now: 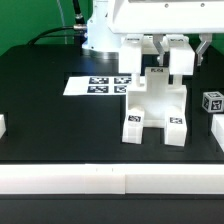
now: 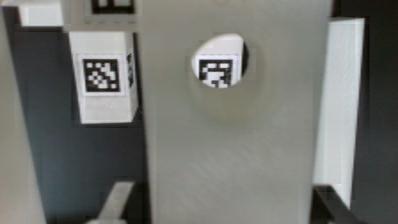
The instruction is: Assemble chair
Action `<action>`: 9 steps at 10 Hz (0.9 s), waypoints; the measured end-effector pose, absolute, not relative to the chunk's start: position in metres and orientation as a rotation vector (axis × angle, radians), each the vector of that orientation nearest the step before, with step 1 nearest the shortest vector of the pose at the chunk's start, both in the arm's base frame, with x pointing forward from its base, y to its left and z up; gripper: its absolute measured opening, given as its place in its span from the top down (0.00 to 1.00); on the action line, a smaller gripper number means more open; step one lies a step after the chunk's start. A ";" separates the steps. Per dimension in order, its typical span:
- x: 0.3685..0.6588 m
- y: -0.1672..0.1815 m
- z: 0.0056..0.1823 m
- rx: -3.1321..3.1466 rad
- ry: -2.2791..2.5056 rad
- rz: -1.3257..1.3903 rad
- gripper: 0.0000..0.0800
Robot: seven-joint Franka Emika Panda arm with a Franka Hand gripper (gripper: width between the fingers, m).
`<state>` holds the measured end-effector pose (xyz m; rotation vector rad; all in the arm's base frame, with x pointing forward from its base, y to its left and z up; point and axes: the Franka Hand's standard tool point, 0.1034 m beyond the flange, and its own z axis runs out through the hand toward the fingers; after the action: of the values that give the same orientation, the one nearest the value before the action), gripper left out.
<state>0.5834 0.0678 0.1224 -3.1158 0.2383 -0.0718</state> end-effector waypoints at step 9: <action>0.577 0.072 0.120 -3.116 0.224 -0.083 0.64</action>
Offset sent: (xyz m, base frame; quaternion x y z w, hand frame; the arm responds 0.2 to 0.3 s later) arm -0.0127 0.0015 -0.0068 -0.0099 0.0087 -0.0027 0.9999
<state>0.5767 0.0721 0.1198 -3.1161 0.2241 -0.0830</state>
